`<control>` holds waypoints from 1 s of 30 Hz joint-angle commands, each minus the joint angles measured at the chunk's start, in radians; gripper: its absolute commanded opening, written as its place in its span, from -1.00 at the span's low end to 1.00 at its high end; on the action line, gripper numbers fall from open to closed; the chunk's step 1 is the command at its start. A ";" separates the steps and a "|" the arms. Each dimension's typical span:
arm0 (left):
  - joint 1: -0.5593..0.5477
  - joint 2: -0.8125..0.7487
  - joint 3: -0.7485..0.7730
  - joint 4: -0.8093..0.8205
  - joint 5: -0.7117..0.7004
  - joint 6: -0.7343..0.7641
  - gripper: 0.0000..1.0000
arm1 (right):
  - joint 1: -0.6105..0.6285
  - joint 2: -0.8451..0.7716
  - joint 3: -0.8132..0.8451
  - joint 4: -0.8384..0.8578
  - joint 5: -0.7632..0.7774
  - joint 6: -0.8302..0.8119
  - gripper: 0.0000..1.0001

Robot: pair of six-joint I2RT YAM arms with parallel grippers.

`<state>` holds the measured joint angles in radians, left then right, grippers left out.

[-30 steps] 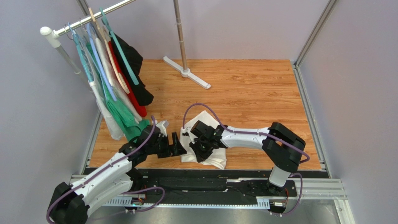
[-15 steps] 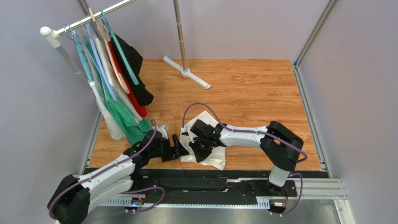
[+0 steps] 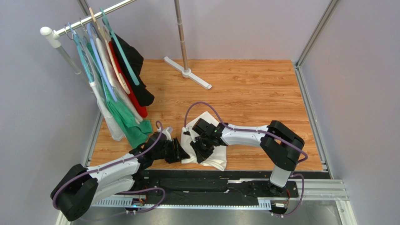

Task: Fold the napkin, place the utensils inside, and roll it up
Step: Roll the napkin with the utensil

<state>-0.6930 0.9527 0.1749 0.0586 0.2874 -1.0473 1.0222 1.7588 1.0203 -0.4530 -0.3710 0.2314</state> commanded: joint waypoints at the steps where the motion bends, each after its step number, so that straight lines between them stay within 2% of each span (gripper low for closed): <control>1: -0.013 0.037 0.002 0.075 0.022 0.000 -0.20 | -0.004 0.041 -0.005 0.005 0.006 -0.007 -1.00; 2: -0.013 0.041 0.000 0.090 0.024 0.000 -0.39 | -0.005 0.041 -0.005 0.007 0.001 -0.009 -1.00; 4: -0.013 0.054 0.005 0.093 0.026 0.006 -0.56 | -0.010 0.039 -0.006 0.007 -0.002 -0.012 -1.00; 5: -0.014 0.058 0.015 0.089 0.025 0.007 -0.74 | -0.011 0.039 -0.006 0.007 -0.006 -0.012 -1.00; 8: -0.013 0.063 0.050 0.048 0.024 0.021 -1.00 | -0.016 0.030 -0.003 0.001 -0.008 -0.020 -1.00; 11: -0.011 0.060 0.087 -0.018 0.016 0.030 -1.00 | -0.020 -0.011 0.000 -0.013 0.000 -0.023 -0.97; 12: -0.008 0.063 0.097 -0.034 0.022 0.035 -1.00 | -0.027 -0.025 0.003 -0.022 0.004 -0.023 -0.86; 13: -0.002 0.066 0.104 -0.045 0.033 0.043 -1.00 | -0.028 -0.041 0.006 -0.044 0.004 -0.029 -0.51; 16: 0.053 0.107 0.112 -0.048 0.123 0.059 -1.00 | -0.033 -0.128 0.009 -0.084 0.030 -0.046 -0.26; 17: 0.093 0.124 0.117 -0.052 0.146 0.067 -1.00 | -0.034 -0.151 0.006 -0.090 0.040 -0.053 -0.24; 22: 0.144 0.213 0.167 -0.091 0.269 0.116 -1.00 | -0.024 -0.350 -0.086 -0.052 0.076 -0.063 -0.17; 25: 0.182 0.248 0.224 -0.146 0.323 0.157 -1.00 | 0.039 -0.448 -0.155 -0.003 0.199 -0.072 -0.15; 26: 0.193 0.259 0.254 -0.189 0.332 0.173 -1.00 | 0.067 -0.465 -0.173 0.017 0.289 -0.072 -0.15; 30: 0.254 0.349 0.302 -0.247 0.441 0.237 -1.00 | 0.231 -0.492 -0.219 0.118 0.506 -0.069 -0.14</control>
<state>-0.4824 1.2423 0.4236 -0.0948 0.6044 -0.9020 1.1305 1.2831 0.8391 -0.4580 -0.1223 0.1814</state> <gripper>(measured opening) 0.055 0.426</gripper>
